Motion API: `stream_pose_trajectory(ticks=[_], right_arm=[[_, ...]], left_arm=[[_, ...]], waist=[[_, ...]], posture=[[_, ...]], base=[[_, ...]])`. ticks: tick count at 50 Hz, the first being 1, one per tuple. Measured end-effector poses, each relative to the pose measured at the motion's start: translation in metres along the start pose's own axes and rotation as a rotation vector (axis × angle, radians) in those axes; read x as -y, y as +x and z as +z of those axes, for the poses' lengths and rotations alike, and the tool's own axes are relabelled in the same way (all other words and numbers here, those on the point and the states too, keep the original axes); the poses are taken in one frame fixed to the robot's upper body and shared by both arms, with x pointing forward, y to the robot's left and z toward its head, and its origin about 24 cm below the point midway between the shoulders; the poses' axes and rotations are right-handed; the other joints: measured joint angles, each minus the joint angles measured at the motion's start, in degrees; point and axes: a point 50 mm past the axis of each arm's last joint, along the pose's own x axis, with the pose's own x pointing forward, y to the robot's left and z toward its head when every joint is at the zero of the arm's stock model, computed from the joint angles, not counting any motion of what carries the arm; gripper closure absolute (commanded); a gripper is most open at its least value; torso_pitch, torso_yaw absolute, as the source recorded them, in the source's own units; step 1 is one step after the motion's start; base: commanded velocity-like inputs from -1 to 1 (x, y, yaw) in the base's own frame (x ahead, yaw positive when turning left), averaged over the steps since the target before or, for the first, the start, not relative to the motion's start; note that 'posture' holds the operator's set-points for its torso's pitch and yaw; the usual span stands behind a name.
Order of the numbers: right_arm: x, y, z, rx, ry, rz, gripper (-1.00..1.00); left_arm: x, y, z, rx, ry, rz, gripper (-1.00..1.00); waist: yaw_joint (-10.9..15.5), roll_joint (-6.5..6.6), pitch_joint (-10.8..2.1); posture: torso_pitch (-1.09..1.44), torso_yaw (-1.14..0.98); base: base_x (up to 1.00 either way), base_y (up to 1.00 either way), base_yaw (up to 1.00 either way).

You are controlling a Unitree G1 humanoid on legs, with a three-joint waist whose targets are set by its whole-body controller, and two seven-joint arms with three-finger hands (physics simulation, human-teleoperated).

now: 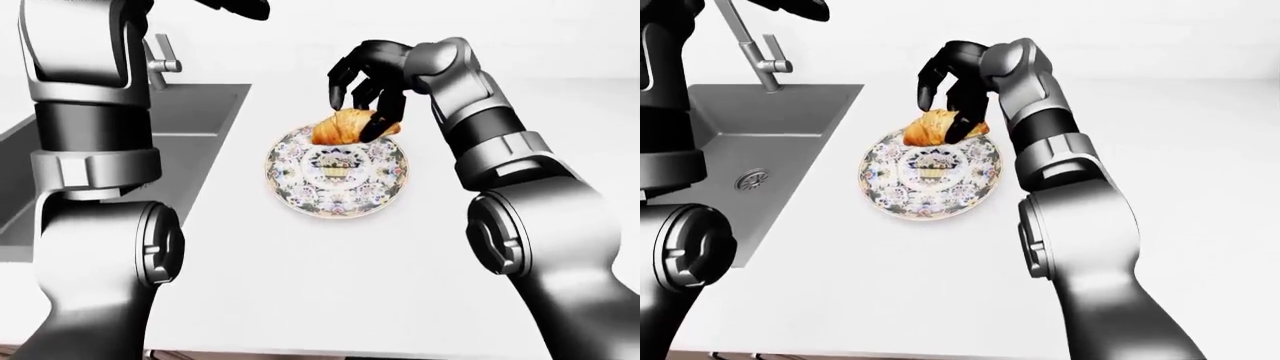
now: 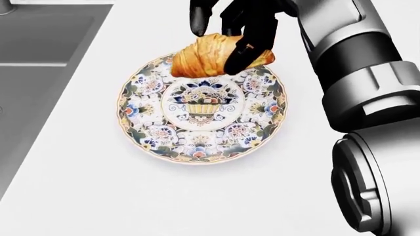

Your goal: Place the pastries on the plates.

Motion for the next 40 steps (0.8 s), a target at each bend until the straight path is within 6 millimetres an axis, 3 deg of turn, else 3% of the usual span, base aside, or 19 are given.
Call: stream_pose_trajectory(ticks=[16, 25, 30, 37, 39, 40], right_arm=[[-0.014, 0.007, 0.004, 0.044, 0.015, 0.085, 1.0], [-0.016, 0.008, 0.008, 0.062, 0.032, 0.105, 0.25], [-0.018, 0.009, 0.007, 0.062, 0.035, 0.114, 0.11], [-0.018, 0.009, 0.006, 0.054, 0.039, 0.126, -0.8], [-0.017, 0.008, 0.007, 0.053, 0.038, 0.124, -1.0], [-0.016, 0.008, 0.007, 0.052, 0.036, 0.121, -1.0]], left_arm=[[-0.003, -0.001, 0.001, 0.006, 0.008, 0.005, -1.0], [-0.003, -0.001, 0.002, 0.004, 0.01, 0.006, -1.0], [-0.004, -0.002, 0.003, 0.01, 0.012, 0.008, -1.0], [-0.007, -0.002, 0.006, 0.012, 0.011, 0.013, -1.0], [-0.007, -0.002, 0.006, 0.013, 0.011, 0.015, -1.0], [-0.007, -0.002, 0.006, 0.014, 0.011, 0.015, -1.0]], waist=[[-0.17, 0.2, -0.02], [-0.23, 0.25, 0.01], [-0.24, 0.27, -0.03], [-0.21, 0.32, 0.03], [-0.2, 0.32, 0.01], [-0.18, 0.32, -0.01]], posture=[[0.0, 0.0], [0.0, 0.0], [0.0, 0.0], [0.0, 0.0], [0.0, 0.0], [0.0, 0.0]], base=[[0.0, 0.0, 0.0], [0.0, 0.0, 0.0], [0.0, 0.0, 0.0], [0.0, 0.0, 0.0], [0.0, 0.0, 0.0], [0.0, 0.0, 0.0]])
